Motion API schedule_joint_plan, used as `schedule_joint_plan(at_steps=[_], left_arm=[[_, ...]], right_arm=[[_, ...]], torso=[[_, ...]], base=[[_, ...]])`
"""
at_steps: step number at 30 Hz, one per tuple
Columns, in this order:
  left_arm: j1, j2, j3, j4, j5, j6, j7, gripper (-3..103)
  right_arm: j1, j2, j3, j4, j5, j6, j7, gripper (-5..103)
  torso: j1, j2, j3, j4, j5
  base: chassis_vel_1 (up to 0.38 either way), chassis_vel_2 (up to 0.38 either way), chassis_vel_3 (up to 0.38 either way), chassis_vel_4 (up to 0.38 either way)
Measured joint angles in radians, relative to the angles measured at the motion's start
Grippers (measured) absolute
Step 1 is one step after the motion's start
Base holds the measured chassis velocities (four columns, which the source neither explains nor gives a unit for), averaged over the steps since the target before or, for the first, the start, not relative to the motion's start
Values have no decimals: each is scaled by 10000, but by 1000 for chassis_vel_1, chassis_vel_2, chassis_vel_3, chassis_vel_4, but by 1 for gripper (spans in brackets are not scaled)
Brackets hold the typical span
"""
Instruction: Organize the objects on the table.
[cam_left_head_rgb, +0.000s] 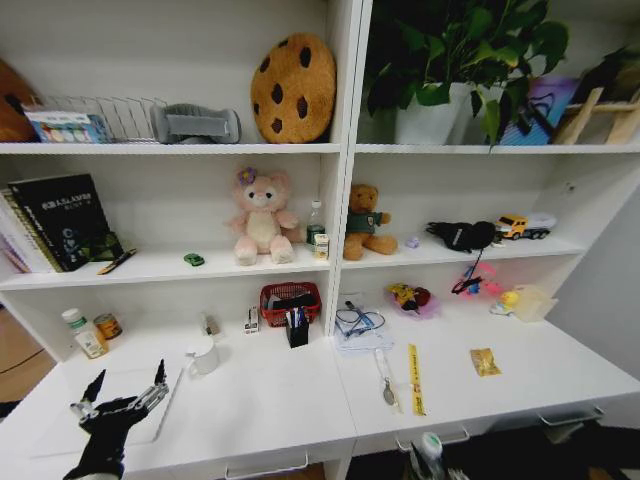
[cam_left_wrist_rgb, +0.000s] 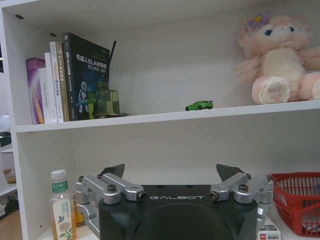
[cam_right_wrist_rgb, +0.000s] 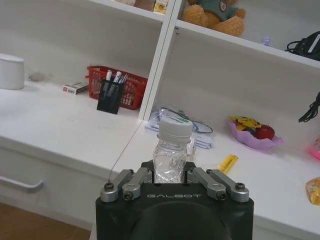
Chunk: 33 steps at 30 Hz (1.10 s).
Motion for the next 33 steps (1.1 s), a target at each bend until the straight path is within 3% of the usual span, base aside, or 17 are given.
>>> schedule_joint_plan(at_steps=[4, 8, 12, 14, 17, 19, 20, 21, 22, 29, 33], left_arm=[[0, 0, 0, 0, 0, 0, 0, 100], [0, 0, 0, 0, 0, 0, 0, 100], [0, 0, 1, 0, -1, 0, 0, 100], [0, 0, 1, 0, 0, 0, 0, 100], [0, 0, 0, -2, 0, -2, 0, 100], [0, 0, 2, 0, -1, -1, 0, 100], [0, 0, 2, 0, -1, -1, 0, 100], [-1, 1, 0, -2, 0, -2, 1, 100], [-1, 0, 0, -1, 0, -2, 0, 100], [-1, 0, 0, -1, -1, -2, 0, 100], [0, 0, 0, -1, 0, -2, 0, 100]], right_arm=[[-55, 105, -203, -1392, -554, 954, 388, 25], [866, -34, -245, -3130, -184, 1355, 395, 25], [1737, -200, -250, -4166, -75, 1418, 373, 25], [2973, -204, -324, -5557, -199, 1459, 394, 25], [3666, -222, -473, -6461, -174, 1483, 371, 25], [5286, -46, -680, -8469, -613, 1650, 244, 25], [5286, -46, -680, -8469, -613, 1650, 244, 25], [6134, 50, -776, -9375, -831, 1734, 166, 25], [6819, 94, -852, -10161, -866, 1736, 37, 25], [8565, 250, -973, -12441, -1360, 1867, -394, 25], [9821, 457, -1130, -13892, -1282, 1930, -1044, 25]], torso=[[0, 1, 0, -2, 3], [0, -1, 0, -3, 3], [2, -1, 1, 1, 4], [3, -1, 1, 1, 6], [4, -1, 3, 2, 0], [3, -2, 2, -9, 5], [3, -2, 2, -9, 5], [3, -3, 1, 1, 20], [4, -3, 3, 4, -2], [4, -3, 3, -3, -2], [4, -3, 3, 0, 3]], base=[[0, 0, 0, 0], [0, 0, 0, 0], [0, 0, 0, 0], [0, 0, 0, 0], [0, 0, 0, 0], [0, 0, 0, 0], [0, 0, 0, 0], [0, 0, 0, 0], [0, 0, 0, 0], [0, 0, 0, 0], [0, 0, 0, 0]])
